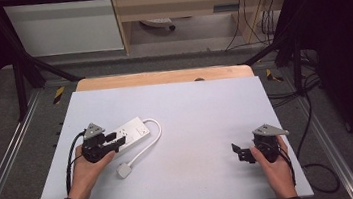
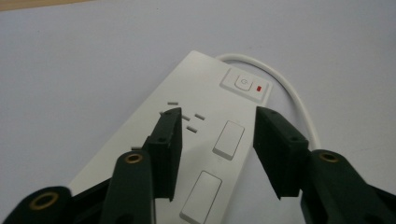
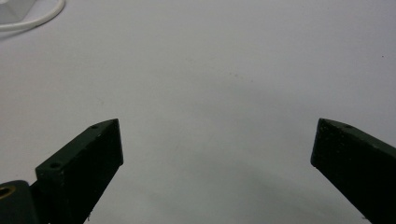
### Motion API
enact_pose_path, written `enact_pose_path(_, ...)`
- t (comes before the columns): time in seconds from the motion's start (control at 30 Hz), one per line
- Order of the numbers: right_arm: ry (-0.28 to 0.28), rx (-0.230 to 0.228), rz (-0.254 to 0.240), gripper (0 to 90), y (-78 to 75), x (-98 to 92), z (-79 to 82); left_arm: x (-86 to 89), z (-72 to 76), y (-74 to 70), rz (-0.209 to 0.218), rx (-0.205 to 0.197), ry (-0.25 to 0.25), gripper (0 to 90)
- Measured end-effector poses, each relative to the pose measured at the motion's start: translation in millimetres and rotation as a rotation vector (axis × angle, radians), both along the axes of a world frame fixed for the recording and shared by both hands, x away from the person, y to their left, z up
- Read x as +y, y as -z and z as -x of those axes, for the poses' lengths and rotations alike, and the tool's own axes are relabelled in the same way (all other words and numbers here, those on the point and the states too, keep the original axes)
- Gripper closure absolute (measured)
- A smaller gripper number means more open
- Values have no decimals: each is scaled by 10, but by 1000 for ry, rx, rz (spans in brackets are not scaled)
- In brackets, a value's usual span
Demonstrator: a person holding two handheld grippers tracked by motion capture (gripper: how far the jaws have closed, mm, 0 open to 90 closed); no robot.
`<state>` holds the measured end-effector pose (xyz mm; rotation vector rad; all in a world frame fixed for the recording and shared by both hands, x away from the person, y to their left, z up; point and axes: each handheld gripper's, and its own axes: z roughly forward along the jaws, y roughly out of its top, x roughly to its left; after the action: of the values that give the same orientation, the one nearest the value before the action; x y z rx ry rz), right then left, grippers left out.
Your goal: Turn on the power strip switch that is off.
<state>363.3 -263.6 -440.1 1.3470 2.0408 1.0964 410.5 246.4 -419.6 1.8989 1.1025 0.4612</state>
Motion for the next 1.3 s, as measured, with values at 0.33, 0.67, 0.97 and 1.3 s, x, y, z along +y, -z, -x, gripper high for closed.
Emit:
enact_pose_path(0.33, 0, 1, -1, 27, 1, 2, 0, -15, 1, -25, 23, -8, -6, 393)
enact_pose_path(0.67, 1, 4, -2, 27, 0, 2, 0, -22, -8, -82, 83, -28, -17, 123)
enact_pose_path(0.97, 3, 5, -5, 27, 1, 5, -2, 2, 12, -143, 133, -70, -21, 77)
enact_pose_path(1.3, 1, 5, -3, 27, 2, 6, -3, 59, 32, -239, 148, -112, -37, 79)
